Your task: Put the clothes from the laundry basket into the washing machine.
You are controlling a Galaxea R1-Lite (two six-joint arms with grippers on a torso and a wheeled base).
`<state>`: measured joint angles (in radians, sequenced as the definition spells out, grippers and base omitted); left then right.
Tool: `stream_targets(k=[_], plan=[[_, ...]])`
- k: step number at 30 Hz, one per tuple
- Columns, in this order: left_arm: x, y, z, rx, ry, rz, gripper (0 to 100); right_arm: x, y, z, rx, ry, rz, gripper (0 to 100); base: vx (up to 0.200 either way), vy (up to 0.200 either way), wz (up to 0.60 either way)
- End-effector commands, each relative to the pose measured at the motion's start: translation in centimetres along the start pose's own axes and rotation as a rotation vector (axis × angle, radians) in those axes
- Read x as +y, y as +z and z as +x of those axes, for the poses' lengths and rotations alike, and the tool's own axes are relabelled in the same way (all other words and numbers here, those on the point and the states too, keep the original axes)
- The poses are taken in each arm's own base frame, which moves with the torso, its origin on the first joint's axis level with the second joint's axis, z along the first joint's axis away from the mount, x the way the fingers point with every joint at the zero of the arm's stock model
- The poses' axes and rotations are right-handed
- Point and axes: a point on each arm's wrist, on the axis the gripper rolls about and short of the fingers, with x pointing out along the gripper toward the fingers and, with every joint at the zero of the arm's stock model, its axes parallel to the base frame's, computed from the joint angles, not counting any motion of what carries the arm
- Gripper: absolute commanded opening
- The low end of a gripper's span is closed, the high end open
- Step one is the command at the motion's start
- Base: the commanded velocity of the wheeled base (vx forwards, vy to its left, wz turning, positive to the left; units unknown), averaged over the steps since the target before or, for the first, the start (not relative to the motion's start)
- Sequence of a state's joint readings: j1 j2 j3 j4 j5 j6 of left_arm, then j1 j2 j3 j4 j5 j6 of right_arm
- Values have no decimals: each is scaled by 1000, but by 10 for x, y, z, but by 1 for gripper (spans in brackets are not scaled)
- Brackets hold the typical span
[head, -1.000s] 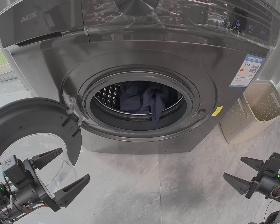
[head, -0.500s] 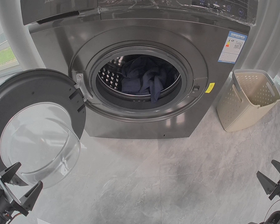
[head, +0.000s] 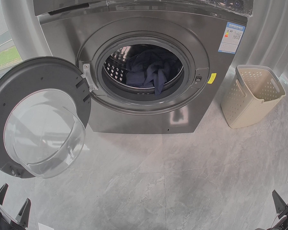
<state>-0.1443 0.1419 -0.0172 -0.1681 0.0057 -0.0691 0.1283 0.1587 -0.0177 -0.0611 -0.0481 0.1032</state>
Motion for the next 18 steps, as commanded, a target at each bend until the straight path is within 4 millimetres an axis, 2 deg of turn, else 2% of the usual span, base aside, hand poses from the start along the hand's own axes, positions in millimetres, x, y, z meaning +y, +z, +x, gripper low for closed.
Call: stream_targets(k=[1, 3, 7, 13, 18], plan=[[-1, -17, -7, 28, 130, 68, 100, -2, -7, -5, -55, -101, -1, 100, 0, 0, 0], [-2, -26, -12, 60, 153, 74, 100, -1, -7, -6, -68, -134, -4, 100, 0, 0, 0], [-1, -24, -12, 43, 149, 32, 100, 2, -10, -12, -138, -93, -49, 100, 0, 0, 0], [-1, -24, -12, 39, 152, 28, 100, 1, -16, -11, -80, -110, -85, 100, -200, 0, 0], [-1, -24, -12, 39, 152, 25, 100, 2, -16, -11, -73, -73, -128, 100, 0, 0, 0]])
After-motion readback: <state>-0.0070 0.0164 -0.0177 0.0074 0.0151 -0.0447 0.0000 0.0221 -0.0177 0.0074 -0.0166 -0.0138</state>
